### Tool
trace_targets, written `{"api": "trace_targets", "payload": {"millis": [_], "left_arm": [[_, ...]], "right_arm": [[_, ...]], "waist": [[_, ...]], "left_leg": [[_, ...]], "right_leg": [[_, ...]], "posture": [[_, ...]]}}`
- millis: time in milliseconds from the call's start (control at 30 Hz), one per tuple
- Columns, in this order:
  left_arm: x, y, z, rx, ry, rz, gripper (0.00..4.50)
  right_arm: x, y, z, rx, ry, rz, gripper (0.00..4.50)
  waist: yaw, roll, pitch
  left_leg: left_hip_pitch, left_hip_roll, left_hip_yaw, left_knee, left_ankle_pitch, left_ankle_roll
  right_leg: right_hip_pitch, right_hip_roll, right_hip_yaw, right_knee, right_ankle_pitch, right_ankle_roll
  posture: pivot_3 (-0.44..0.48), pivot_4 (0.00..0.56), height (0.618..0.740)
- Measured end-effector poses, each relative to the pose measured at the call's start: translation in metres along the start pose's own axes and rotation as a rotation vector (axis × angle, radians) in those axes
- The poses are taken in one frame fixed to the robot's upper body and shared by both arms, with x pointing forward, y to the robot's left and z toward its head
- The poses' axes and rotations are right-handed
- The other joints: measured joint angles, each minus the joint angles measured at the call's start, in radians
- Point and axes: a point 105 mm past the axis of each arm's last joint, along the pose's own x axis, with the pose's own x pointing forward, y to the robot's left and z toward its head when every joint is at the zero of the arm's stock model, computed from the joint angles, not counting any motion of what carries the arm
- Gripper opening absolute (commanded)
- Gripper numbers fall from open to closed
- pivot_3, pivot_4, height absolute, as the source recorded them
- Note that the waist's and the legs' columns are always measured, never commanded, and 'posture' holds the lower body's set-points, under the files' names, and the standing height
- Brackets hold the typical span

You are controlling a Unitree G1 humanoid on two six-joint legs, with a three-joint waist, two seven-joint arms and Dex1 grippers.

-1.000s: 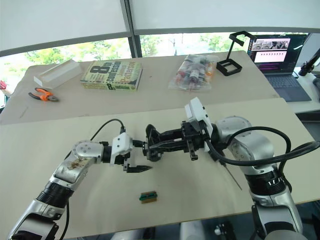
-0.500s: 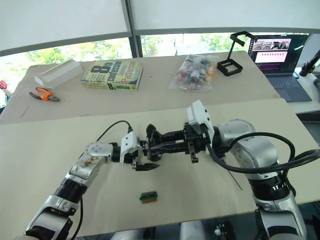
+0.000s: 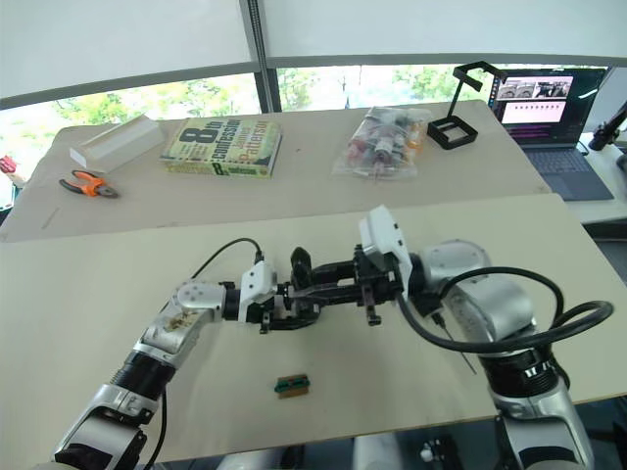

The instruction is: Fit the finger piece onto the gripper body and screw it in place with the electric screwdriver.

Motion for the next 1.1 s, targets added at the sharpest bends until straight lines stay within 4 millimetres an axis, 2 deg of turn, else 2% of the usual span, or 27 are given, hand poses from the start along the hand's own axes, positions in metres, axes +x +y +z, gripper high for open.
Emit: {"api": "trace_targets", "payload": {"millis": [300,533,1100], "left_arm": [[0.001,0.001,0.0,0.021,0.012,0.003,2.34],[0.001,0.001,0.0,0.022,0.012,0.004,2.34],[0.002,0.001,0.0,0.022,0.019,0.01,2.34]], "right_arm": [[0.011,-0.005,-0.032,-0.012,0.017,-0.017,0.38],[0.011,-0.01,-0.045,0.006,0.044,-0.039,0.38],[0.011,-0.014,-0.051,-0.008,0.056,-0.036,0.38]], "waist": [[-0.002,0.0,0.0],[-0.002,0.0,0.0],[-0.002,0.0,-0.001]], "left_leg": [[0.0,0.0,0.0,0.0,0.0,0.0],[0.001,0.0,0.0,0.0,0.0,0.0],[0.002,0.0,0.0,0.0,0.0,0.0]], "right_leg": [[0.0,0.0,0.0,0.0,0.0,0.0],[0.0,0.0,0.0,0.0,0.0,0.0],[0.001,0.0,0.001,0.001,0.0,0.0]], "posture": [[0.0,0.15,0.738],[0.0,0.15,0.738],[0.0,0.15,0.738]]}}
